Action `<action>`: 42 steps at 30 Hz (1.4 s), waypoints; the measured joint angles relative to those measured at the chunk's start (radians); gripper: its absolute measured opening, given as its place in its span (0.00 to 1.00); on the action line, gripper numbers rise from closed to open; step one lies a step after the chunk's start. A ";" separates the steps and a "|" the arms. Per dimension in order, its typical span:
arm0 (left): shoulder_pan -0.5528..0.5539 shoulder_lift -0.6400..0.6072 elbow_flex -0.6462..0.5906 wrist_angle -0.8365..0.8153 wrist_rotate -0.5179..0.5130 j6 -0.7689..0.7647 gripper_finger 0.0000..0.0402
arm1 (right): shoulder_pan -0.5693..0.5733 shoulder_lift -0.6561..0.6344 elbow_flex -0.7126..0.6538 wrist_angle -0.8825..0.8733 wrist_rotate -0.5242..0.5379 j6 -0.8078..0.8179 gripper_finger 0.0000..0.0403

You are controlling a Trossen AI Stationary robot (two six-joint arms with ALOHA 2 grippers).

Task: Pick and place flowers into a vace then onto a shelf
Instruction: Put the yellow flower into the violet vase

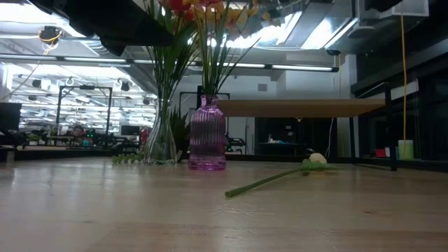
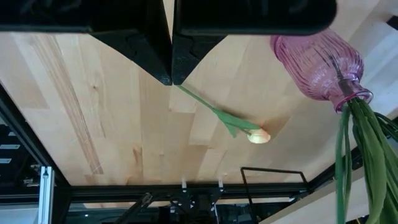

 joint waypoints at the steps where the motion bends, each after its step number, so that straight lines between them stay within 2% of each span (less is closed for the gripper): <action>1: 0.000 0.000 0.000 0.000 0.000 0.000 0.01 | 0.004 0.000 0.000 0.011 0.001 -0.004 0.01; 18: 0.000 0.000 0.000 0.000 0.000 -0.010 0.01 | -0.031 0.012 0.000 -0.033 0.001 0.052 0.01; 31: 0.000 0.000 -0.001 0.000 -0.005 -0.010 0.00 | -0.082 0.096 0.000 -0.019 0.002 0.132 0.01; 42: 0.000 0.000 -0.001 0.000 -0.005 -0.009 0.01 | -0.081 0.154 0.000 -0.037 0.001 0.163 0.01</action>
